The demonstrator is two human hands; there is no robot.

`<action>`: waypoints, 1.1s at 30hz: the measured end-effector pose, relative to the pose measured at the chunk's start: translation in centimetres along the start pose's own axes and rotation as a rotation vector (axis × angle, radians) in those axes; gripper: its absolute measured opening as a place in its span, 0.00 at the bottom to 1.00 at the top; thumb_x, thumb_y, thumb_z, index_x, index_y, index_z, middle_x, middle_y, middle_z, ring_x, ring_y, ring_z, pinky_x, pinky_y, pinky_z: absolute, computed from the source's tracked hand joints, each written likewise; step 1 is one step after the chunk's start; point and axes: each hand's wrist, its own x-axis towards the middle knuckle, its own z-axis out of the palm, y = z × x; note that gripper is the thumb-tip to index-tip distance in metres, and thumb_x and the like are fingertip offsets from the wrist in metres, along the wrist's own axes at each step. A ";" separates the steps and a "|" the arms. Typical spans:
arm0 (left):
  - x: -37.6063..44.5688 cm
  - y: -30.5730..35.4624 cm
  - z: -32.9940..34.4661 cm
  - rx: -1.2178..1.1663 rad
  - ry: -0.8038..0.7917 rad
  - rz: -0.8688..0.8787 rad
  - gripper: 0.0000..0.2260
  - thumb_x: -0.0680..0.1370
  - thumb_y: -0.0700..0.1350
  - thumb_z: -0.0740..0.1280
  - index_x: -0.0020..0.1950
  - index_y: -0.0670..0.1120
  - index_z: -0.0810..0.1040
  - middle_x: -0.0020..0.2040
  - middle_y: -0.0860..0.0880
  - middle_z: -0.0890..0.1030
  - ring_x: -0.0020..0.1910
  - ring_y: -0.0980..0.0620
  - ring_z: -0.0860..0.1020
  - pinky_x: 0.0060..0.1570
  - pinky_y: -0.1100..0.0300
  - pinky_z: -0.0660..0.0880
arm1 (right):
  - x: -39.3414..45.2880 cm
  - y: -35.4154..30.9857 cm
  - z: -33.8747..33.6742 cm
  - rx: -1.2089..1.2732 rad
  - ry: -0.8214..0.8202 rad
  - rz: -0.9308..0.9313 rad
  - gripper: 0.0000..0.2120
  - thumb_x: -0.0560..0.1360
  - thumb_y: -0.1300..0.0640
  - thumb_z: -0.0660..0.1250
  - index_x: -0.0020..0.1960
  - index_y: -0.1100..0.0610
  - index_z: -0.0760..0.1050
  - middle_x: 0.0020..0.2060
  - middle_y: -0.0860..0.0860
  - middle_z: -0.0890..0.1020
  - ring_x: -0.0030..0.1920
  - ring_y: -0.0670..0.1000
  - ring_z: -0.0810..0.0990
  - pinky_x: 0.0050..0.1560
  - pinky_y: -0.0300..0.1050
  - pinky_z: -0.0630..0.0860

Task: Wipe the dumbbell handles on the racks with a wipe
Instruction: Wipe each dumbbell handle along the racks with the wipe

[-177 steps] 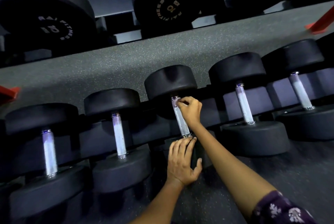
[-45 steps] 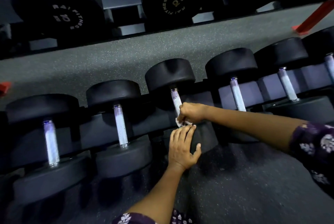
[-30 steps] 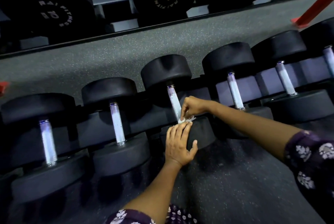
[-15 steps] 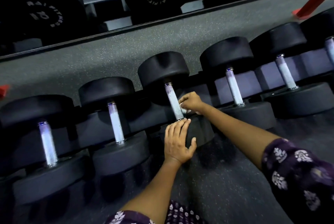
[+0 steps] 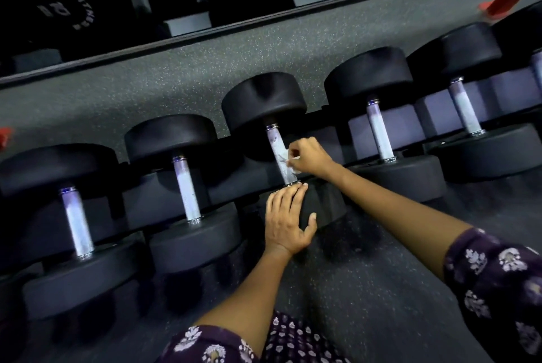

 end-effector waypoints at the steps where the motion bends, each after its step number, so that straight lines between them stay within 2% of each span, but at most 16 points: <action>1: 0.0 0.0 0.1 0.002 0.000 -0.002 0.25 0.74 0.53 0.61 0.69 0.45 0.69 0.62 0.45 0.77 0.60 0.46 0.74 0.61 0.48 0.69 | -0.1 0.1 -0.1 -0.055 -0.043 -0.011 0.07 0.69 0.58 0.70 0.42 0.63 0.78 0.41 0.60 0.82 0.46 0.60 0.79 0.43 0.45 0.72; 2: -0.1 0.0 0.1 -0.002 -0.002 -0.003 0.24 0.74 0.53 0.61 0.69 0.45 0.69 0.62 0.45 0.77 0.60 0.46 0.74 0.61 0.48 0.69 | -0.1 -0.1 -0.3 -0.078 -0.068 -0.032 0.07 0.70 0.60 0.69 0.44 0.64 0.77 0.43 0.61 0.82 0.47 0.60 0.79 0.43 0.46 0.72; 4: -0.1 0.2 0.0 -0.005 0.003 0.003 0.24 0.74 0.53 0.61 0.68 0.45 0.69 0.62 0.45 0.77 0.60 0.46 0.75 0.60 0.48 0.70 | 0.3 -0.7 -1.1 0.017 -0.018 -0.058 0.09 0.69 0.63 0.68 0.48 0.64 0.76 0.45 0.61 0.81 0.46 0.59 0.79 0.42 0.45 0.71; 6: 0.0 0.1 0.0 -0.003 0.003 0.004 0.25 0.74 0.52 0.61 0.68 0.45 0.69 0.62 0.45 0.77 0.60 0.46 0.74 0.60 0.49 0.69 | 1.5 -1.2 -1.6 0.139 0.079 -0.040 0.08 0.69 0.65 0.68 0.48 0.64 0.78 0.43 0.61 0.82 0.44 0.56 0.79 0.41 0.42 0.69; 8: 0.0 0.2 0.0 -0.001 0.002 -0.002 0.25 0.73 0.52 0.61 0.68 0.45 0.69 0.62 0.45 0.77 0.59 0.46 0.74 0.60 0.49 0.69 | 2.1 -1.5 -1.5 0.109 0.117 -0.046 0.07 0.69 0.63 0.70 0.45 0.65 0.80 0.44 0.61 0.80 0.45 0.57 0.78 0.40 0.40 0.66; 11: -0.1 0.2 0.0 0.002 0.004 -0.003 0.24 0.73 0.52 0.61 0.68 0.45 0.69 0.61 0.45 0.78 0.59 0.46 0.74 0.60 0.49 0.69 | 0.5 -1.1 -0.1 -0.018 0.060 -0.147 0.09 0.70 0.59 0.71 0.45 0.65 0.82 0.46 0.62 0.78 0.45 0.59 0.78 0.42 0.44 0.68; 14: -0.1 0.1 -0.1 0.002 -0.004 0.002 0.24 0.73 0.52 0.61 0.67 0.44 0.69 0.60 0.44 0.78 0.59 0.46 0.73 0.60 0.48 0.69 | -1.0 -1.1 0.6 -0.110 -0.030 -0.208 0.08 0.72 0.62 0.67 0.48 0.61 0.83 0.48 0.59 0.81 0.50 0.59 0.79 0.49 0.46 0.72; 18: 0.0 0.3 -0.1 -0.022 -0.010 -0.009 0.24 0.73 0.52 0.62 0.68 0.45 0.69 0.61 0.45 0.78 0.59 0.46 0.74 0.59 0.47 0.70 | 2.5 -3.4 -0.6 0.104 0.244 -0.007 0.08 0.69 0.63 0.66 0.46 0.62 0.81 0.44 0.62 0.82 0.47 0.62 0.80 0.44 0.49 0.74; 20: 0.2 0.3 -0.3 -0.020 -0.015 -0.015 0.25 0.73 0.52 0.61 0.68 0.45 0.69 0.61 0.45 0.78 0.59 0.46 0.74 0.59 0.47 0.70 | 3.3 -3.6 -0.5 0.163 0.292 0.012 0.07 0.69 0.62 0.67 0.46 0.62 0.82 0.43 0.62 0.81 0.45 0.62 0.80 0.43 0.50 0.76; 23: 0.0 0.2 -0.2 -0.014 -0.030 -0.012 0.25 0.73 0.53 0.61 0.68 0.45 0.69 0.62 0.45 0.77 0.59 0.46 0.74 0.60 0.48 0.69 | 1.7 -1.6 0.4 0.094 0.203 -0.080 0.06 0.70 0.61 0.69 0.46 0.60 0.82 0.43 0.60 0.81 0.44 0.60 0.80 0.44 0.48 0.74; 26: -0.1 0.2 -0.3 -0.004 -0.024 -0.010 0.25 0.73 0.53 0.61 0.68 0.45 0.69 0.61 0.45 0.78 0.59 0.46 0.74 0.61 0.48 0.68 | -0.1 0.5 0.0 0.056 -0.015 -0.091 0.04 0.67 0.63 0.72 0.41 0.62 0.82 0.40 0.59 0.84 0.44 0.56 0.82 0.41 0.42 0.71; 28: -0.1 0.1 -0.2 0.001 -0.016 -0.009 0.25 0.73 0.53 0.61 0.68 0.45 0.69 0.61 0.45 0.78 0.59 0.46 0.73 0.61 0.49 0.68 | -0.2 0.4 -0.6 -0.009 -0.153 -0.112 0.04 0.66 0.65 0.73 0.40 0.63 0.82 0.39 0.58 0.84 0.43 0.54 0.82 0.41 0.42 0.71; 30: -0.1 0.1 -0.3 0.003 -0.010 0.000 0.25 0.73 0.52 0.61 0.68 0.44 0.69 0.61 0.44 0.78 0.59 0.46 0.73 0.61 0.49 0.68 | 0.8 -0.3 -0.9 -0.027 -0.133 -0.141 0.04 0.66 0.64 0.71 0.40 0.63 0.82 0.39 0.58 0.84 0.43 0.54 0.82 0.39 0.42 0.71; 33: 0.1 0.2 -0.1 -0.002 -0.002 0.001 0.25 0.73 0.52 0.61 0.68 0.44 0.69 0.62 0.44 0.78 0.60 0.46 0.74 0.60 0.49 0.69 | 2.8 -1.8 -0.7 0.094 0.079 -0.061 0.05 0.68 0.63 0.69 0.42 0.62 0.81 0.41 0.59 0.82 0.45 0.56 0.80 0.38 0.40 0.68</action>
